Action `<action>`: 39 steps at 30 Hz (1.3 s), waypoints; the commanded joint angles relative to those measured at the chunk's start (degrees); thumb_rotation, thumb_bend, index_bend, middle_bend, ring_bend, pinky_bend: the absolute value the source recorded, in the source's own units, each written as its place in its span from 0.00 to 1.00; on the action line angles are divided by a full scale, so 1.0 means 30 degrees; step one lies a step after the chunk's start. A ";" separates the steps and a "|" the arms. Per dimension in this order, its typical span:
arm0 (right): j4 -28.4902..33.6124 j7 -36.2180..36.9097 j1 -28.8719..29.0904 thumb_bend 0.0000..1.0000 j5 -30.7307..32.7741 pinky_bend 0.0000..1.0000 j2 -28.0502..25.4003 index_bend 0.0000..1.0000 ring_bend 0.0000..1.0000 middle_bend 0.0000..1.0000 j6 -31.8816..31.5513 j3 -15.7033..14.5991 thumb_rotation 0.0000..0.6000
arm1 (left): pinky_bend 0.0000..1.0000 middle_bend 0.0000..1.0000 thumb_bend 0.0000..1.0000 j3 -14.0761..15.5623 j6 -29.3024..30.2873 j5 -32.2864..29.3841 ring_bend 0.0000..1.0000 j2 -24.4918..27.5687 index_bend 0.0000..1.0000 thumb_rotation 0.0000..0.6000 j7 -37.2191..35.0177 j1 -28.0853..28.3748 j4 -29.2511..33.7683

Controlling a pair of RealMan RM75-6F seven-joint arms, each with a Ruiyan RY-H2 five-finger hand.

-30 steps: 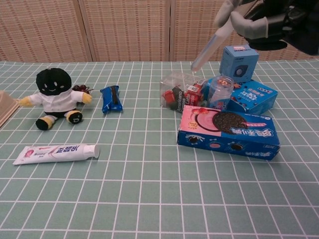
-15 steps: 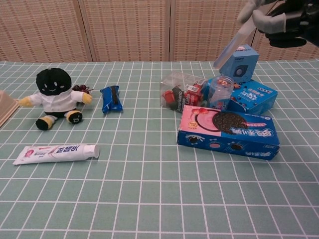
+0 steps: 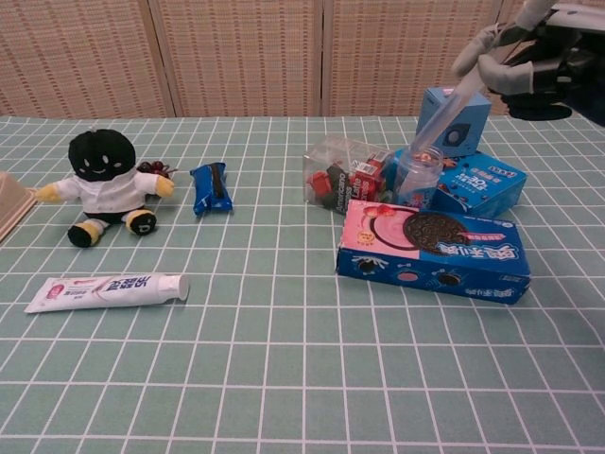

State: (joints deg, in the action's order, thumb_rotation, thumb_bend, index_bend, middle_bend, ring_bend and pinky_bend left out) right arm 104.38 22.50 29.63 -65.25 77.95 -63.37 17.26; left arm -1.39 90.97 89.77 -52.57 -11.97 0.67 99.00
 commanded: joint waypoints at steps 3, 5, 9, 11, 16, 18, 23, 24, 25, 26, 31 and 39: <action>-0.0414 0.0094 0.0005 0.57 0.0155 1.00 0.0235 0.79 1.00 1.00 0.0178 0.0060 1.00 | 0.53 0.63 0.33 -0.0006 0.0042 0.0002 0.47 -0.0001 0.45 1.00 -0.0046 -0.0017 -0.0024; -0.0550 0.0053 0.0000 0.57 0.0246 1.00 0.0327 0.79 1.00 1.00 0.0229 0.0071 1.00 | 0.53 0.63 0.33 -0.0003 0.0035 0.0011 0.47 -0.0004 0.45 1.00 -0.0038 -0.0012 -0.0035; -0.0868 0.0013 0.0074 0.57 0.0452 1.00 0.0531 0.79 1.00 1.00 0.0467 0.0120 1.00 | 0.53 0.63 0.33 0.0003 0.0006 0.0016 0.47 -0.0016 0.45 1.00 0.0018 0.0003 -0.0035; -0.1093 -0.0077 0.0168 0.57 0.0577 1.00 0.0694 0.79 1.00 1.00 0.0622 0.0153 1.00 | 0.53 0.63 0.33 0.0008 0.0007 0.0013 0.47 -0.0018 0.45 1.00 0.0042 -0.0003 -0.0026; -0.1669 -0.0432 0.0517 0.57 0.1031 1.00 0.1211 0.79 1.00 1.00 0.1047 0.0306 1.00 | 0.53 0.63 0.33 -0.0005 0.0011 -0.0019 0.47 -0.0018 0.45 1.00 0.0023 -0.0005 -0.0025; -0.1858 -0.0589 0.0655 0.57 0.1186 1.00 0.1404 0.79 1.00 1.00 0.1190 0.0359 1.00 | 0.53 0.63 0.33 -0.0006 -0.0009 -0.0026 0.47 -0.0018 0.45 1.00 0.0020 0.0004 -0.0030; -0.2416 -0.0993 0.0992 0.58 0.1473 1.00 0.1971 0.79 1.00 1.00 0.1465 0.0465 1.00 | 0.53 0.63 0.33 -0.0023 0.0051 -0.0031 0.47 0.0005 0.45 1.00 -0.0072 -0.0017 -0.0031; -0.2510 -0.1052 0.1032 0.58 0.1506 1.00 0.2063 0.79 1.00 1.00 0.1488 0.0475 1.00 | 0.53 0.63 0.33 -0.0023 0.0068 -0.0027 0.47 0.0013 0.45 1.00 -0.0091 -0.0026 -0.0025; -0.2666 -0.1122 0.1090 0.58 0.1557 1.00 0.2197 0.79 1.00 1.00 0.1521 0.0497 1.00 | 0.53 0.63 0.33 -0.0025 0.0087 -0.0020 0.47 0.0018 0.45 1.00 -0.0116 -0.0032 -0.0017; -0.2789 -0.1168 0.1128 0.57 0.1602 1.00 0.2292 0.79 1.00 1.00 0.1553 0.0508 1.00 | 0.53 0.63 0.33 -0.0029 0.0102 -0.0020 0.47 0.0018 0.45 1.00 -0.0135 -0.0038 -0.0026; -0.3566 -0.1637 0.1357 0.57 0.1794 1.00 0.2835 0.79 1.00 1.00 0.1673 0.0504 1.00 | 0.53 0.63 0.33 -0.0022 0.0141 -0.0009 0.47 0.0068 0.45 1.00 -0.0268 -0.0065 -0.0013; -0.4083 -0.2303 0.1618 0.56 0.2005 1.00 0.3199 0.79 1.00 1.00 0.1826 0.0607 1.00 | 0.53 0.63 0.33 -0.0033 0.0044 -0.0082 0.47 0.0092 0.45 1.00 -0.0393 -0.0036 -0.0056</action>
State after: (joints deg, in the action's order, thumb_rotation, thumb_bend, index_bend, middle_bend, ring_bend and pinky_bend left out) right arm 92.22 15.76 34.39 -59.32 87.45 -57.95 19.07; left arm -1.49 91.10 89.53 -52.30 -13.14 0.56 98.84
